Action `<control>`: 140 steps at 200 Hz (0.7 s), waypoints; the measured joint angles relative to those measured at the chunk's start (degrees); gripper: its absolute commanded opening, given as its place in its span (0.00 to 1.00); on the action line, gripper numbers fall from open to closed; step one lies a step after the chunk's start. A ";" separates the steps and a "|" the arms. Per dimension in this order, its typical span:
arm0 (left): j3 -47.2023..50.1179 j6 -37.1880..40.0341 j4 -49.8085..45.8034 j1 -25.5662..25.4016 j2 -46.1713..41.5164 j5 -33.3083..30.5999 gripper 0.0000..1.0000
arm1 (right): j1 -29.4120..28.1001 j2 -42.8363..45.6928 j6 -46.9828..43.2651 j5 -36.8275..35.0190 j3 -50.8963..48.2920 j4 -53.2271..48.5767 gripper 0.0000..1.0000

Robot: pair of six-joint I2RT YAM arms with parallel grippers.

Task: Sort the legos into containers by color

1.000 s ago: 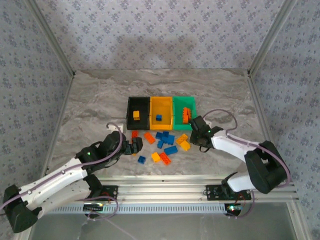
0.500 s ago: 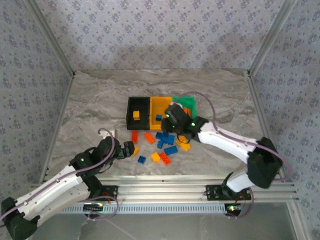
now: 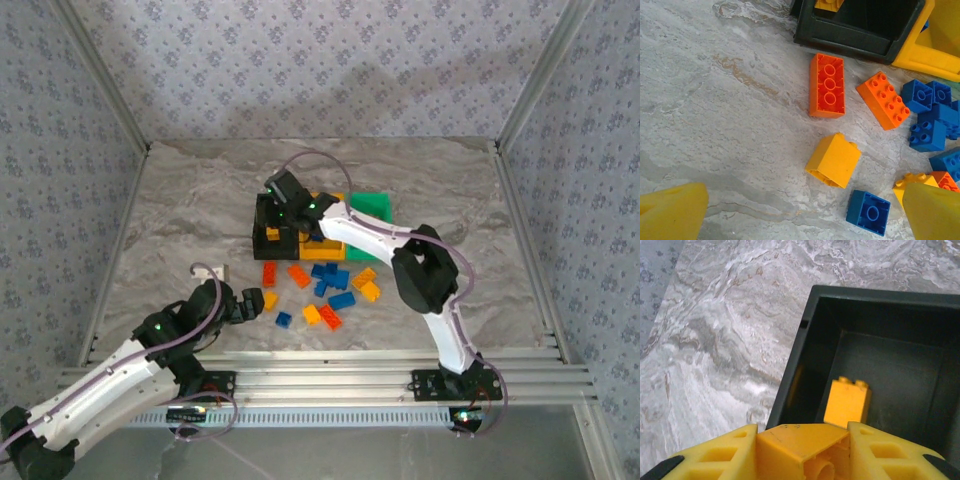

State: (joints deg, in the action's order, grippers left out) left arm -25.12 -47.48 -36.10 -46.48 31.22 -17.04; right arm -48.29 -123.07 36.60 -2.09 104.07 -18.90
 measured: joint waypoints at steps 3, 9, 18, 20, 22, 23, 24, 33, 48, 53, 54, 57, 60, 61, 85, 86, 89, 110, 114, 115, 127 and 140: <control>0.00 0.00 0.00 0.00 -0.02 0.07 1.00 | 0.07 -0.42 0.28 0.04 0.39 -0.02 0.54; 0.00 0.02 0.00 0.00 -0.07 0.28 1.00 | 0.28 -1.42 0.37 0.13 1.42 -0.24 0.57; 0.02 0.04 0.00 0.00 -0.02 0.76 1.00 | 0.66 -2.67 1.01 0.44 2.49 -0.44 0.61; 0.02 0.04 0.00 0.02 0.00 0.92 1.00 | 0.74 -2.91 0.79 0.48 2.71 -0.50 0.62; 0.02 0.04 0.00 0.02 0.00 0.98 0.99 | 0.79 -3.08 0.98 0.55 2.84 -0.55 0.63; 0.02 0.04 0.00 0.02 0.00 1.03 0.99 | 0.79 -3.08 0.98 0.55 2.84 -0.55 0.63; 0.02 0.04 0.00 0.02 0.02 1.09 1.00 | 0.83 -3.15 1.20 0.59 2.93 -0.57 0.63; 0.07 0.11 0.07 0.11 0.11 1.40 1.00 | 1.14 -3.63 1.49 0.90 3.34 -0.59 0.65; 0.13 0.46 0.26 0.11 0.79 2.23 1.00 | 1.57 -3.72 1.57 1.29 3.58 -0.55 0.67; 0.13 0.57 0.35 0.11 1.25 2.49 1.00 | 1.68 -3.72 1.62 1.33 3.78 -0.48 0.67; 0.13 0.63 0.37 0.11 1.29 2.51 1.00 | 1.68 -3.72 1.62 1.36 3.80 -0.46 0.68; 0.13 0.74 0.50 0.11 1.62 2.67 1.00 | 1.75 -3.69 1.62 1.38 3.87 -0.31 0.68; 0.13 0.87 0.59 0.11 1.84 2.80 1.00 | 1.79 -3.69 1.66 1.42 3.87 -0.07 0.68; 0.13 0.92 0.70 0.11 2.03 2.91 1.00 | 1.79 -3.69 1.66 1.46 3.87 -0.02 0.68; 0.17 1.20 2.67 0.13 4.94 4.44 0.99 | 1.81 -1.66 1.68 1.46 2.08 1.55 0.68; 0.17 1.22 2.75 0.13 5.05 4.50 0.99 | 1.81 -1.53 1.68 1.46 1.92 1.64 0.68; 0.17 1.36 2.97 0.15 5.44 4.76 1.00 | 1.81 -0.81 1.70 1.42 1.16 1.88 0.68; 0.15 2.01 5.14 0.24 10.01 7.21 0.97 | 1.77 6.01 1.73 0.90 -6.49 4.31 0.68; 0.15 2.19 5.79 0.24 11.37 7.72 0.96 | 1.77 7.45 1.73 0.76 -8.11 4.94 0.68; 0.15 2.25 5.90 0.24 11.56 7.78 0.96 | 1.77 8.04 1.73 0.74 -8.70 5.07 0.68; 0.13 2.84 7.78 0.24 14.93 9.22 0.94 | 1.81 13.07 1.79 0.15 -14.16 6.97 0.68; 0.09 3.54 9.60 0.02 19.21 10.45 0.90 | 1.92 18.49 2.01 -0.31 -19.82 8.74 0.68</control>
State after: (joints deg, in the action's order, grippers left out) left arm -25.04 -43.94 -26.50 -46.46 50.43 -6.59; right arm -46.37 -104.57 38.61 -2.39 84.25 -10.15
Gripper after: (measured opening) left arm 0.930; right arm 0.681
